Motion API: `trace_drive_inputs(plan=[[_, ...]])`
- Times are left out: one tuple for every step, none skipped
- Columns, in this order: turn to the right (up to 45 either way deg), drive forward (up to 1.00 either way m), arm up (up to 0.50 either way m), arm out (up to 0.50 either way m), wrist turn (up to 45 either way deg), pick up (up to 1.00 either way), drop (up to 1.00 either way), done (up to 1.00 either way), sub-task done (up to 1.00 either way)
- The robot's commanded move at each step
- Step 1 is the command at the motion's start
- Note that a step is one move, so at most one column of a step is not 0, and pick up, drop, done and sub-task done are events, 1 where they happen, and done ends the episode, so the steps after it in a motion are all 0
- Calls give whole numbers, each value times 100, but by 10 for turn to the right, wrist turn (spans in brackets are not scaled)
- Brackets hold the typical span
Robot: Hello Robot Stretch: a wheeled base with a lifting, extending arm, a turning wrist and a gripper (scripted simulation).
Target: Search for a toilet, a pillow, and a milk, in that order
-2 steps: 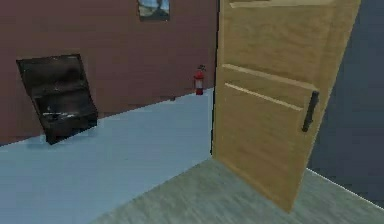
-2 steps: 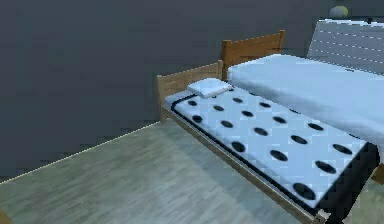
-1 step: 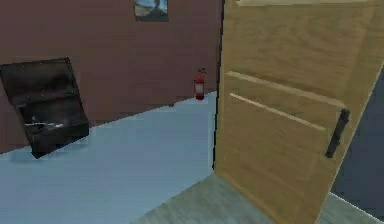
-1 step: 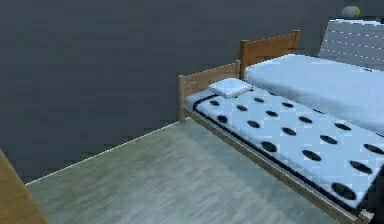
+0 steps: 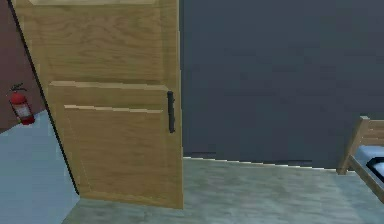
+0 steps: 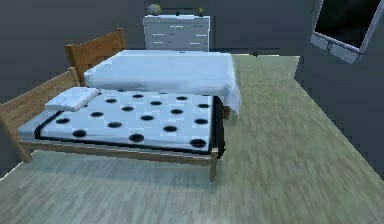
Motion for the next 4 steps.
trace_drive_inputs(plan=[[60,0,0,0,0,0,0,0,0],[0,30,0,0,0,0,0,0,0],[-450,0,0,0,0,0,0,0,0],[-420,0,0,0,0,0,0,0,0]])
